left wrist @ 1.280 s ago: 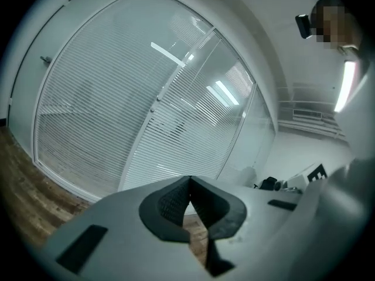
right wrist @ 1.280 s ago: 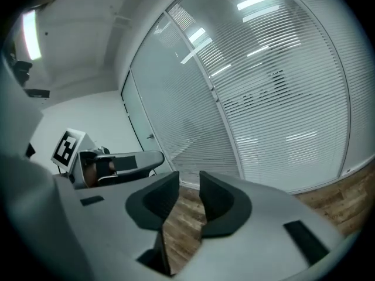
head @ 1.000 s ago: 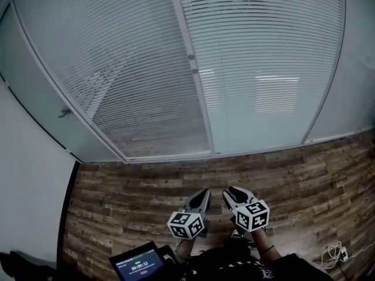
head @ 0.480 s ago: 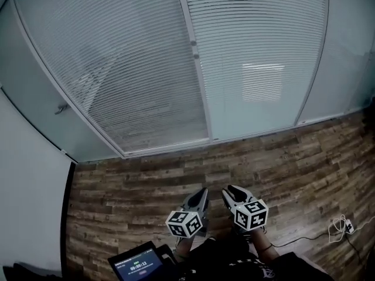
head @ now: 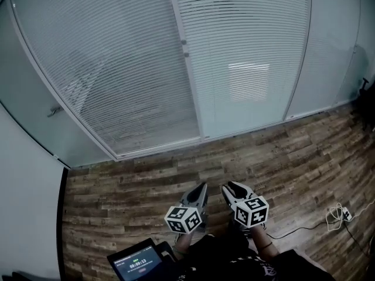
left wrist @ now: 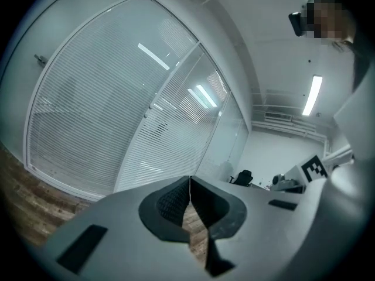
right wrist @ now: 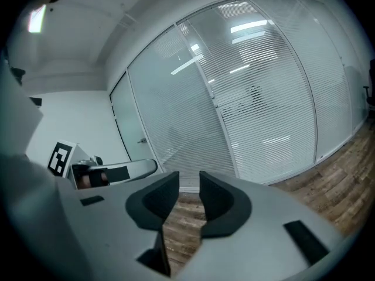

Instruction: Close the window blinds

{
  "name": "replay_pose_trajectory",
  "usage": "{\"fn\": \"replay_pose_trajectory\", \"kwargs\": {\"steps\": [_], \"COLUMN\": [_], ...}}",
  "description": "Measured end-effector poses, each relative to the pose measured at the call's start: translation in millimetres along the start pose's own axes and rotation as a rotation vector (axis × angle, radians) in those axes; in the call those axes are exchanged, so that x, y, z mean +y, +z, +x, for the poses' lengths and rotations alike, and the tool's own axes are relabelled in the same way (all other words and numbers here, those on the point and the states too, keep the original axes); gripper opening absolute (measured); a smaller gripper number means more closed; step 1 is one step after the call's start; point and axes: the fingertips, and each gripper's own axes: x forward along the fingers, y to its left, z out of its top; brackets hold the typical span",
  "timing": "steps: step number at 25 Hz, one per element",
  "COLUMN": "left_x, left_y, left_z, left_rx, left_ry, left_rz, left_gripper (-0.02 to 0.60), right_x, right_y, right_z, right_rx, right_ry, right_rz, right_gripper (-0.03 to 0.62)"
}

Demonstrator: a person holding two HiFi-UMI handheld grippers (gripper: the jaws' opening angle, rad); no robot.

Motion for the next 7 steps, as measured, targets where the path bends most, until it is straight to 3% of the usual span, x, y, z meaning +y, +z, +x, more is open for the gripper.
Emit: {"fn": "replay_pose_trajectory", "kwargs": {"steps": [7], "left_x": [-9.8], "left_y": [3.3], "left_z": [-13.7], "left_rx": [-0.005], "left_ry": [-0.016], "left_rz": [0.045], "left_gripper": [0.005], "right_x": [9.4], "right_y": [2.6], "right_z": [-6.2], "right_rx": [-0.015], "right_ry": [0.000], "right_rz": [-0.008], "right_gripper": [0.118]}}
